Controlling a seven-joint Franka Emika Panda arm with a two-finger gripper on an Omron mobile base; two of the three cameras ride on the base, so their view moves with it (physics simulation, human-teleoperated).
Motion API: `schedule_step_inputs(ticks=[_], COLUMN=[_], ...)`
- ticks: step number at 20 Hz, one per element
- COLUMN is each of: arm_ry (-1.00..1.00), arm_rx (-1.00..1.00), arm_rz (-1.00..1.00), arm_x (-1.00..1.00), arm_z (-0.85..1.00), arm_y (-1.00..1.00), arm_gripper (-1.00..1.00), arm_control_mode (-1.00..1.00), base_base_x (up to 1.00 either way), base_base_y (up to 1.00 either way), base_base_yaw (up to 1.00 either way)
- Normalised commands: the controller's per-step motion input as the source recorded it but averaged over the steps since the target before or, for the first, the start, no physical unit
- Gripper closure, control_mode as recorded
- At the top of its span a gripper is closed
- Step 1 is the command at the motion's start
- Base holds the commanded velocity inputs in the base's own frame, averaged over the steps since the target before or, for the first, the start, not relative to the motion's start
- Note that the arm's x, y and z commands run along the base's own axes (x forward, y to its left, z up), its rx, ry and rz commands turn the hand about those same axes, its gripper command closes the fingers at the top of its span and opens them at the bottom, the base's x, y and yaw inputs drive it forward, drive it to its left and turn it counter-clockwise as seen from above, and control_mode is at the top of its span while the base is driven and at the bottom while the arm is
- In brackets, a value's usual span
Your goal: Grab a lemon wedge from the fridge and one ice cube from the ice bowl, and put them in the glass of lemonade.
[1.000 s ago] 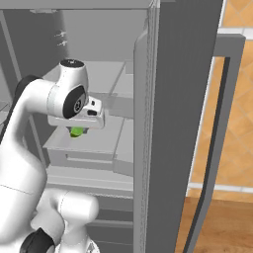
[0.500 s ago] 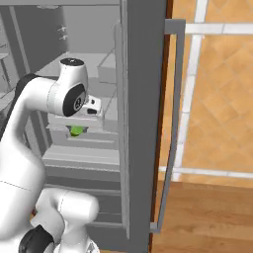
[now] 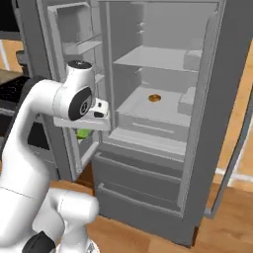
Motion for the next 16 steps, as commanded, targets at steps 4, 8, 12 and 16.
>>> schedule_step_inputs(ticks=[4,8,12,16], arm_ry=[0.0,0.0,0.0,0.0], arm_rx=[0.0,0.0,0.0,0.0], arm_rz=[0.0,0.0,0.0,0.0], arm_x=[0.0,0.0,0.0,0.0], arm_z=[0.0,0.0,0.0,0.0], arm_y=[0.0,0.0,0.0,0.0], arm_gripper=[1.0,1.0,1.0,1.0], arm_control_mode=[1.0,1.0,1.0,1.0], base_base_x=[-0.15,-0.39,0.05,1.0], base_base_y=[0.94,1.0,0.62,0.88], base_base_yaw=[0.85,0.73,0.19,-0.13])
